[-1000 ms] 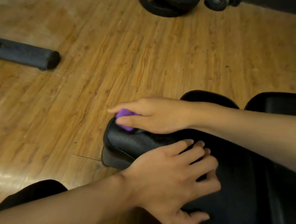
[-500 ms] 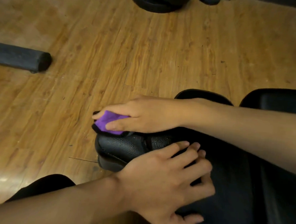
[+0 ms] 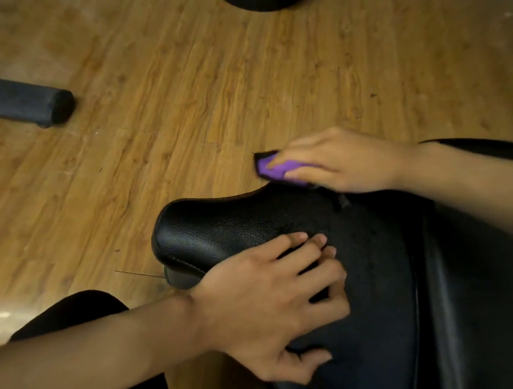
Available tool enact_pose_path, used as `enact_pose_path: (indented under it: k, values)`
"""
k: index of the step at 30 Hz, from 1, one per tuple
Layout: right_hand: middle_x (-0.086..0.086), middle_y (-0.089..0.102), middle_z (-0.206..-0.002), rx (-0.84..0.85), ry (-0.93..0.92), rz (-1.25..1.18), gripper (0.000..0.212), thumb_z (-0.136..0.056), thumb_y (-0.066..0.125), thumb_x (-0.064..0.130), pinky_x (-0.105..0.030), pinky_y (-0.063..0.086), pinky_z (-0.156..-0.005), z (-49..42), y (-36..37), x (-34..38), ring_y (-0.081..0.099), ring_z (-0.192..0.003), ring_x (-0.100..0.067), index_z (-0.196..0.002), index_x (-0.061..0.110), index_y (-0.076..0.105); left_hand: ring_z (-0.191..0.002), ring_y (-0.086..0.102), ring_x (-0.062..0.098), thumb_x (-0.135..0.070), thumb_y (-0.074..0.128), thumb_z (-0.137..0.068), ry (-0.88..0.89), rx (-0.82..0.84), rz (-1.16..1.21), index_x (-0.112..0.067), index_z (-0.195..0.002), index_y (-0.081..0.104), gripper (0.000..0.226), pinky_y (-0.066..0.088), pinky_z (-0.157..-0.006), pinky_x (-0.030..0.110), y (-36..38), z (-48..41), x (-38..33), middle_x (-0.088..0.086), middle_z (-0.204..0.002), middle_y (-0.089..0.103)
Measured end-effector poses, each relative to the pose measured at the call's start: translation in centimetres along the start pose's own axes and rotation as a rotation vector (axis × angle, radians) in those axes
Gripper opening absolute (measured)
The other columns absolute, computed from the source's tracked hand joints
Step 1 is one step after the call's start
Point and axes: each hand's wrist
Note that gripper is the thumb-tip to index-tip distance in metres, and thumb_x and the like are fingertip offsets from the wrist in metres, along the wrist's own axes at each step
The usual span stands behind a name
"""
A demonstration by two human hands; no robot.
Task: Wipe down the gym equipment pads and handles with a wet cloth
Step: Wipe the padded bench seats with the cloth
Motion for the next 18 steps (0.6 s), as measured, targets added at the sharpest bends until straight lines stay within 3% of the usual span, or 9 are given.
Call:
enact_pose_path:
  k: [2,4,8,11,14,18]
  values:
    - [0.008,0.067,-0.087,0.007,0.163,-0.033,0.028,-0.107,0.045,0.047,-0.009,0.037,-0.075,0.2,-1.2,-1.0,0.060,-0.081,-0.003,-0.089,0.037,0.064,-0.130,0.054,0.037,-0.066,0.046,-0.090,0.001,0.001,0.001,-0.017,-0.125,0.064,0.063,0.043,-0.108,0.045,0.0,-0.1,0.0,0.013,-0.133,0.061]
    - [-0.002,0.062,-0.078,0.009,0.395,-0.104,0.044,-0.107,0.037,0.053,-0.018,0.034,-0.065,1.7,-1.5,-1.8,0.057,-0.074,-0.014,-0.079,0.026,0.059,-0.130,0.054,0.037,-0.067,0.047,-0.090,0.002,0.011,0.001,-0.016,-0.125,0.063,0.064,0.042,-0.108,0.045,-0.2,-0.1,0.0,0.014,-0.133,0.061]
    - [-0.008,0.060,-0.093,-0.356,0.532,-0.112,0.028,-0.110,0.038,0.031,-0.035,0.033,-0.076,4.3,2.7,0.8,0.054,-0.089,-0.028,-0.106,0.013,0.059,-0.130,0.052,0.038,-0.067,0.045,-0.090,0.015,0.017,-0.021,-0.015,-0.128,0.061,0.067,0.038,-0.108,0.045,-0.1,0.0,0.1,0.016,-0.134,0.061]
    - [-0.014,0.067,-0.102,-0.361,0.655,-0.162,0.034,-0.107,0.042,0.037,-0.043,0.043,-0.086,3.7,2.3,0.5,0.060,-0.100,-0.035,-0.108,0.010,0.064,-0.130,0.051,0.038,-0.068,0.044,-0.090,0.020,0.048,-0.030,-0.015,-0.130,0.060,0.069,0.037,-0.105,0.045,-0.3,-0.2,0.4,0.016,-0.133,0.060]
    - [-0.012,0.070,-0.105,-0.307,0.769,-0.331,0.033,-0.105,0.047,0.041,-0.039,0.044,-0.088,1.7,1.6,-0.5,0.062,-0.105,-0.032,-0.099,0.017,0.070,-0.129,0.051,0.039,-0.069,0.043,-0.091,0.020,0.074,-0.042,-0.014,-0.132,0.059,0.070,0.039,-0.102,0.047,-0.4,-0.3,0.3,0.018,-0.134,0.059]
    - [-0.013,0.065,-0.117,-0.591,0.657,-0.063,0.036,-0.105,0.040,0.037,-0.045,0.048,-0.085,5.9,4.6,3.7,0.060,-0.107,-0.037,-0.119,0.013,0.063,-0.128,0.051,0.040,-0.069,0.042,-0.092,0.028,0.102,-0.047,-0.014,-0.132,0.058,0.070,0.038,-0.100,0.048,-0.8,-0.3,0.4,0.019,-0.134,0.059]
Point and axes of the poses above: each hand's wrist, its own z-axis away from the middle knuckle, its own y-axis out of the palm, x = y × z
